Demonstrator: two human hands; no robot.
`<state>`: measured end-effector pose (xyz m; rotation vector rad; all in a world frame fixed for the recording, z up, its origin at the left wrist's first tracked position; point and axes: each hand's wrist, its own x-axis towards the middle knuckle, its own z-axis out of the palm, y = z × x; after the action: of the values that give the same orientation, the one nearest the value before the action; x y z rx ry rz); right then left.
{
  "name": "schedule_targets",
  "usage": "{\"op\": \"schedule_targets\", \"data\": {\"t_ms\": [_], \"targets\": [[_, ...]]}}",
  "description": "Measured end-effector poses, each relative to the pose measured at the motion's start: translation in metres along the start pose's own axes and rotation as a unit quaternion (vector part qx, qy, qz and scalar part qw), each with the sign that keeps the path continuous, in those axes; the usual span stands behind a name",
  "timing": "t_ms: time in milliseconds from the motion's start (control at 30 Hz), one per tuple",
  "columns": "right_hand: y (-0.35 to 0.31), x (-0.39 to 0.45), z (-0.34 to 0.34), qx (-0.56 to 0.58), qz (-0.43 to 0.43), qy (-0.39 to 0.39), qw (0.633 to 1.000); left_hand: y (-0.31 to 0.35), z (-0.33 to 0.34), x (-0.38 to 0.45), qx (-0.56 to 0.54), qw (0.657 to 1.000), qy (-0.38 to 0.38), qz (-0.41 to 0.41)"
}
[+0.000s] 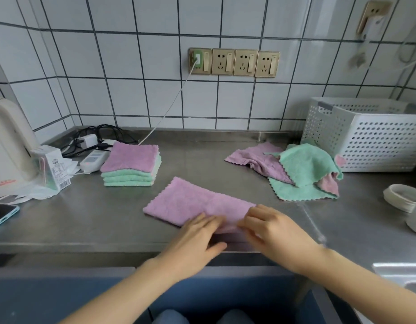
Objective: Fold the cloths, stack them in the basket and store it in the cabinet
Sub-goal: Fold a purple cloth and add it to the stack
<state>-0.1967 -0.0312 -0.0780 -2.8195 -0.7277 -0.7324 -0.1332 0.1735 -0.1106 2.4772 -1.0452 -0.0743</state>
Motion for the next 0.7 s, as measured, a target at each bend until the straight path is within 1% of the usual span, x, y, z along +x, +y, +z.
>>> {"op": "schedule_targets", "data": {"t_ms": [100,167,233,300,333,367,433,467,500,567,633,700], "targets": [[-0.032,0.003,-0.02,0.135,-0.026,-0.025,0.99,0.009,0.003,0.012,-0.093,0.995,-0.004,0.035],[-0.031,0.005,-0.032,0.198,0.004,-0.045,0.979,0.009,0.0,0.016,-0.099,0.993,-0.009,0.059],[-0.011,0.004,-0.034,0.195,0.051,-0.02,0.979,0.003,-0.008,0.011,-0.115,0.99,-0.019,0.083],[0.018,-0.003,-0.028,0.155,0.114,0.019,0.981,-0.01,-0.013,0.007,-0.145,0.985,-0.017,0.091],[0.031,-0.008,-0.022,0.13,0.139,0.013,0.982,-0.016,-0.015,0.005,-0.154,0.984,-0.015,0.084],[0.041,-0.013,-0.015,0.105,0.149,-0.016,0.983,-0.021,-0.014,0.004,-0.174,0.982,-0.014,0.07],[0.047,-0.021,0.002,0.088,0.137,-0.089,0.983,-0.029,-0.016,0.002,-0.243,0.97,-0.014,0.025],[0.044,-0.023,0.009,0.103,0.133,-0.113,0.979,-0.03,-0.018,0.002,-0.271,0.962,-0.013,0.003],[0.04,-0.022,0.016,0.125,0.127,-0.12,0.977,-0.031,-0.019,0.003,-0.285,0.958,-0.012,-0.018],[0.032,-0.016,0.027,0.16,0.101,-0.097,0.977,-0.029,-0.024,0.003,-0.279,0.96,-0.011,-0.026],[0.03,-0.012,0.036,0.174,0.059,-0.069,0.981,-0.025,-0.028,0.001,-0.28,0.96,-0.013,-0.012],[0.036,-0.012,0.039,0.177,0.034,-0.051,0.982,-0.028,-0.029,-0.003,-0.273,0.962,-0.01,0.007]]}}
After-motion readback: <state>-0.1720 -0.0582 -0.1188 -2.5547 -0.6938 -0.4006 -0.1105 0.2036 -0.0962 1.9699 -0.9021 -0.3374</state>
